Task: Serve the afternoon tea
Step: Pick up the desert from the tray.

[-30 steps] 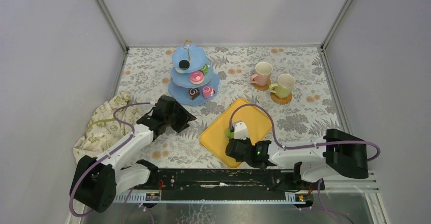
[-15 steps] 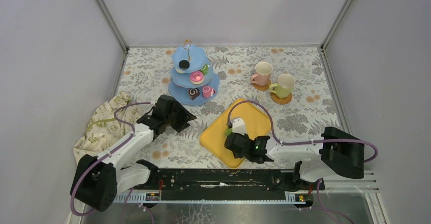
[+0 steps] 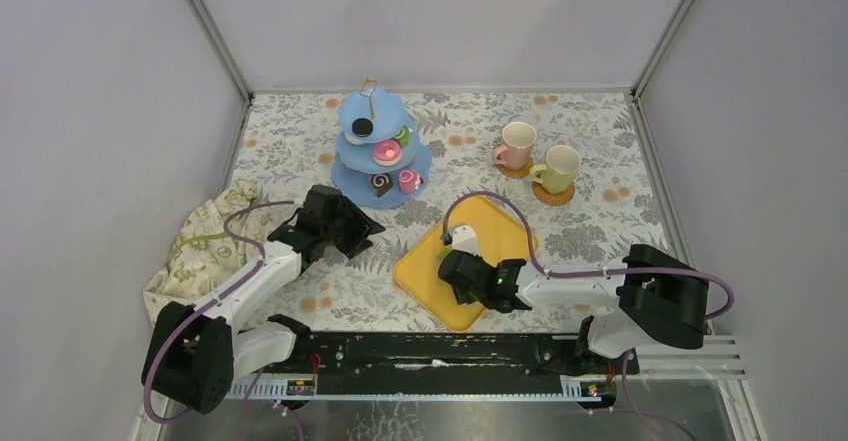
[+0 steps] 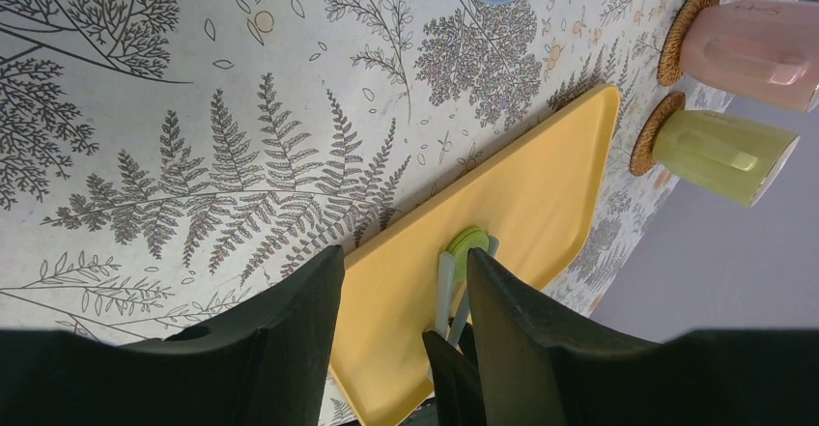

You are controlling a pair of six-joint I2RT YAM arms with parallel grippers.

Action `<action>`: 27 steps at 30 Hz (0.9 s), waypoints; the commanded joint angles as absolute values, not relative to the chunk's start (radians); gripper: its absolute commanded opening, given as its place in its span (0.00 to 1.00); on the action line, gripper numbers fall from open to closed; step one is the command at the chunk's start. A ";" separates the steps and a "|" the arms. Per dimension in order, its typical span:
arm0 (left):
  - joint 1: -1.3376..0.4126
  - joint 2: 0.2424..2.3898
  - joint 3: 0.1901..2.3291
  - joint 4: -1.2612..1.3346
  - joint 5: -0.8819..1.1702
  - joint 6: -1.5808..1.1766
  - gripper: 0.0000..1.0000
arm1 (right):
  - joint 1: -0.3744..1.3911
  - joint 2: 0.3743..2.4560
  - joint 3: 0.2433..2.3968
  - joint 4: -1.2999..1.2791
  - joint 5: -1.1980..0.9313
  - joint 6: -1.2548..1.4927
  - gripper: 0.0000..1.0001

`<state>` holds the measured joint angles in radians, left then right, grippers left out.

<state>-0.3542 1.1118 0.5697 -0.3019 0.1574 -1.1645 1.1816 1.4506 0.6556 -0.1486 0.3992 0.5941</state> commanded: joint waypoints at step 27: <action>-0.300 1.062 0.551 -0.282 0.170 -1.123 0.56 | 1.172 1.399 0.741 -0.260 0.405 0.571 0.20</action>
